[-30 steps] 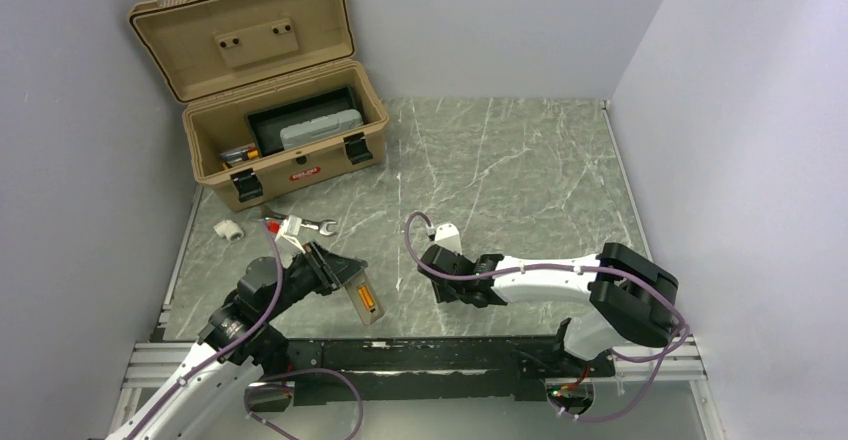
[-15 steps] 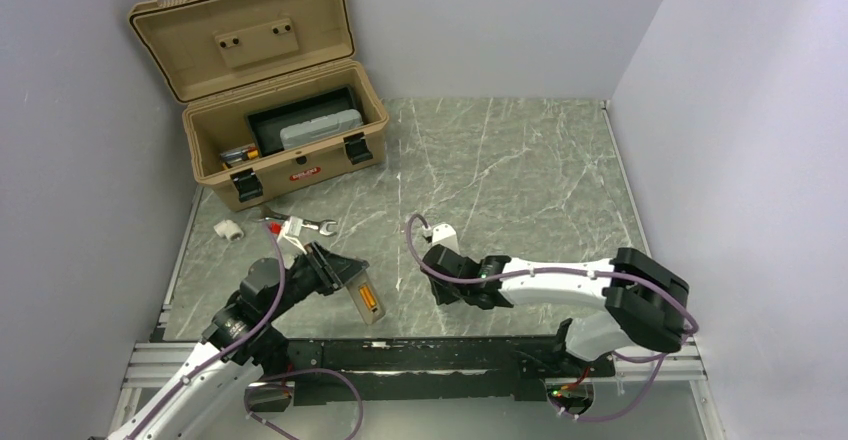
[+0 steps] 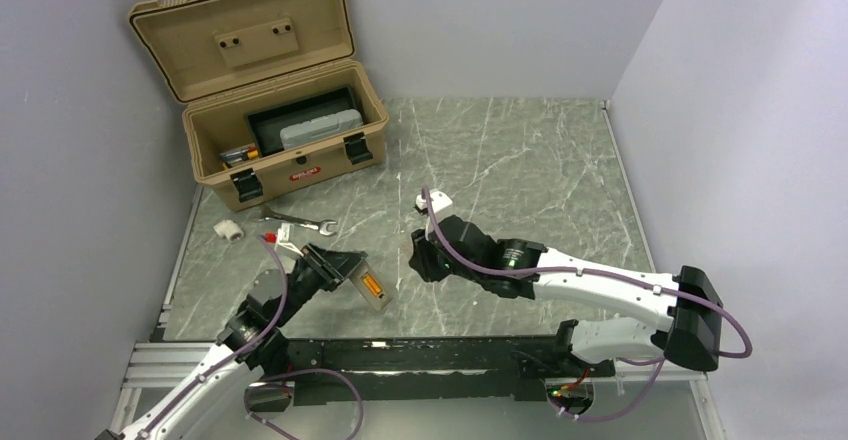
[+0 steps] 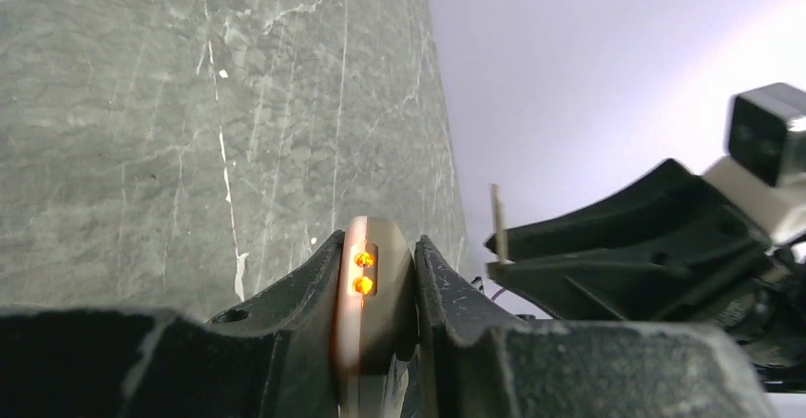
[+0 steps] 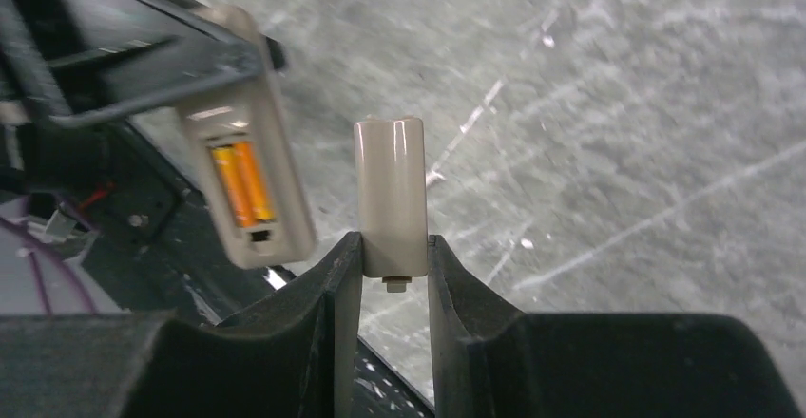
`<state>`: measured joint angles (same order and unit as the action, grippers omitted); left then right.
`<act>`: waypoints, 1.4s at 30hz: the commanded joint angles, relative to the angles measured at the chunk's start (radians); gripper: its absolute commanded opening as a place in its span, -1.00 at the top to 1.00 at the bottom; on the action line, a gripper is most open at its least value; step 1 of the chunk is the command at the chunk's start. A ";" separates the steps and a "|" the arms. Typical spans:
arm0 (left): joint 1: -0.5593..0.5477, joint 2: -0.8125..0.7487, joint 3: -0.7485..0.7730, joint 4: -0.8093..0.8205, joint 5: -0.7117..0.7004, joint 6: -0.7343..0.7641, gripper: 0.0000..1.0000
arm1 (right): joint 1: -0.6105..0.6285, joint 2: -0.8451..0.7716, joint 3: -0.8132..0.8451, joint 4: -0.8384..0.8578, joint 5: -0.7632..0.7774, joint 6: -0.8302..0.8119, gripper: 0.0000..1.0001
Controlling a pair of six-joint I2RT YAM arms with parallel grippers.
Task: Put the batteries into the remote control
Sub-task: Pick up the battery cover at the center of the board, then load the battery cover into the remote control.
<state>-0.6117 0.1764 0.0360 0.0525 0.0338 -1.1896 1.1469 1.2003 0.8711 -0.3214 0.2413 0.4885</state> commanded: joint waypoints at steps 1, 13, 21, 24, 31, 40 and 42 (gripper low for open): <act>0.003 0.059 -0.028 0.248 -0.059 -0.062 1.00 | 0.009 0.030 0.126 -0.036 -0.087 -0.098 0.65; 0.003 0.211 -0.114 0.605 -0.070 -0.065 1.00 | 0.026 0.152 0.272 -0.115 -0.197 -0.137 0.70; 0.003 0.203 -0.080 0.532 -0.074 -0.035 1.00 | 0.047 0.176 0.327 -0.156 -0.181 -0.141 0.72; 0.002 0.172 -0.068 0.469 -0.090 -0.025 1.00 | 0.056 0.189 0.342 -0.168 -0.169 -0.146 0.72; 0.003 0.155 -0.061 0.422 -0.110 -0.021 1.00 | 0.064 0.239 0.383 -0.189 -0.150 -0.148 0.73; 0.002 0.183 -0.058 0.434 -0.100 -0.029 1.00 | 0.081 0.308 0.451 -0.236 -0.100 -0.170 0.74; 0.002 0.186 -0.054 0.426 -0.098 -0.028 1.00 | 0.084 0.321 0.460 -0.245 -0.097 -0.171 0.74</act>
<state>-0.6109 0.3561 0.0101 0.4416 -0.0589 -1.2190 1.2213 1.5005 1.2778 -0.5312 0.1085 0.3378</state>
